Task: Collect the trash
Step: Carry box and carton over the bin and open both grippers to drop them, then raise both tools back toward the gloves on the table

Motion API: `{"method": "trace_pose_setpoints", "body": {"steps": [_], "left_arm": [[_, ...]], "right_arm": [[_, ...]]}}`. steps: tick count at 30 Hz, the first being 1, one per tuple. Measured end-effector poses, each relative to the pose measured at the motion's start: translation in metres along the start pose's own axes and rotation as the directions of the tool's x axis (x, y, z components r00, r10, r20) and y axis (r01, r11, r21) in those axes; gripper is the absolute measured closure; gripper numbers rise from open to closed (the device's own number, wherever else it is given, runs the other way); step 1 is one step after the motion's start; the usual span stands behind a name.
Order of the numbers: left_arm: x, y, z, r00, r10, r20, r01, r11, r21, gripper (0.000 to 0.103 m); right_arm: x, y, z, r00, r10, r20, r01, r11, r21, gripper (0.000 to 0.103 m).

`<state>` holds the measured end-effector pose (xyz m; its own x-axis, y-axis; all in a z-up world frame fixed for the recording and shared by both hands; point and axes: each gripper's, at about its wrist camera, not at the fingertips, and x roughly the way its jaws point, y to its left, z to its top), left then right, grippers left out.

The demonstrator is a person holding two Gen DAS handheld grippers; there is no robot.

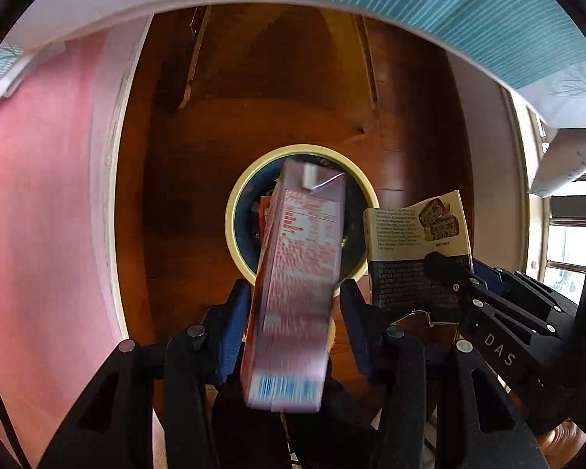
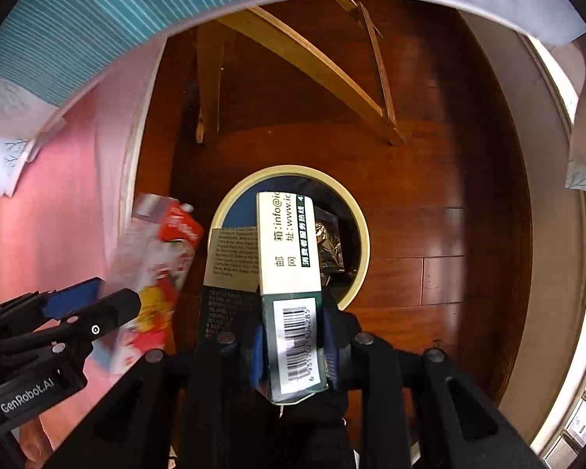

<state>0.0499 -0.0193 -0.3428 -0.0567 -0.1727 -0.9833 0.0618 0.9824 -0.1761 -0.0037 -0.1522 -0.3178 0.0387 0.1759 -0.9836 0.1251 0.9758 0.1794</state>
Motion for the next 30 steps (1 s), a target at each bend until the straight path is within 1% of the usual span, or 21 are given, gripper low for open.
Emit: {"method": "trace_pose_setpoints", "body": {"steps": [2, 4, 5, 6, 7, 8, 9, 14, 18, 22, 24, 25, 30], "left_arm": [[0.02, 0.004, 0.005, 1.0, 0.009, -0.007, -0.009, 1.0, 0.006, 0.057], [0.036, 0.005, 0.008, 1.0, 0.003, -0.016, -0.003, 1.0, 0.014, 0.056], [0.042, 0.005, 0.01, 1.0, 0.003, -0.02, -0.003, 1.0, 0.016, 0.049], [0.047, 0.006, 0.011, 1.0, 0.008, -0.02, -0.008, 1.0, 0.015, 0.038], [0.051, 0.007, 0.012, 1.0, 0.015, -0.017, -0.015, 1.0, 0.013, 0.034], [0.055, 0.009, 0.013, 1.0, 0.024, -0.015, -0.023, 1.0, 0.012, 0.028], [0.058, 0.009, 0.013, 0.999, 0.037, -0.016, -0.037, 0.999, 0.01, 0.025], [0.058, 0.012, 0.015, 0.996, 0.083, -0.015, -0.083, 0.997, 0.004, 0.023], [0.045, 0.011, 0.016, 0.993, 0.112, 0.023, -0.112, 0.994, 0.017, 0.023], [0.028, 0.012, 0.017, 0.99, 0.13, 0.059, -0.131, 0.991, 0.011, 0.022], [0.019, 0.012, 0.018, 0.987, 0.141, 0.075, -0.142, 0.99, 0.009, 0.016], [0.013, 0.011, 0.018, 0.986, 0.145, 0.084, -0.146, 0.989, 0.007, 0.015], [-0.019, 0.008, 0.015, 0.982, 0.15, 0.112, -0.151, 0.989, -0.007, 0.014]], "right_arm": [[0.021, -0.003, 0.005, 1.0, -0.009, -0.004, 0.009, 1.0, 0.003, 0.076], [0.04, -0.007, 0.011, 1.0, -0.022, -0.009, 0.022, 1.0, 0.014, 0.076], [0.046, -0.009, 0.014, 1.0, -0.025, -0.013, 0.025, 0.999, 0.022, 0.075], [0.051, -0.009, 0.017, 1.0, -0.018, -0.018, 0.018, 0.999, 0.029, 0.073], [0.056, -0.01, 0.021, 1.0, -0.014, -0.025, 0.015, 0.999, 0.034, 0.065], [0.061, -0.012, 0.022, 0.999, -0.017, -0.031, 0.018, 0.999, 0.038, 0.054], [0.064, -0.012, 0.024, 0.999, -0.023, -0.033, 0.024, 0.999, 0.04, 0.051], [0.065, -0.005, 0.024, 0.999, -0.027, -0.033, 0.027, 0.999, 0.018, 0.051], [0.063, -0.005, 0.023, 0.999, -0.024, -0.032, 0.024, 0.999, 0.021, 0.051], [0.051, -0.002, 0.023, 0.999, -0.021, -0.026, 0.022, 0.999, 0.038, 0.051], [0.043, -0.001, 0.022, 1.0, -0.015, -0.022, 0.016, 0.999, 0.043, 0.051], [0.039, 0.0, 0.021, 1.0, -0.015, -0.02, 0.016, 0.999, 0.044, 0.051], [0.009, 0.005, 0.02, 1.0, -0.017, -0.013, 0.018, 0.998, 0.057, 0.051]]}}
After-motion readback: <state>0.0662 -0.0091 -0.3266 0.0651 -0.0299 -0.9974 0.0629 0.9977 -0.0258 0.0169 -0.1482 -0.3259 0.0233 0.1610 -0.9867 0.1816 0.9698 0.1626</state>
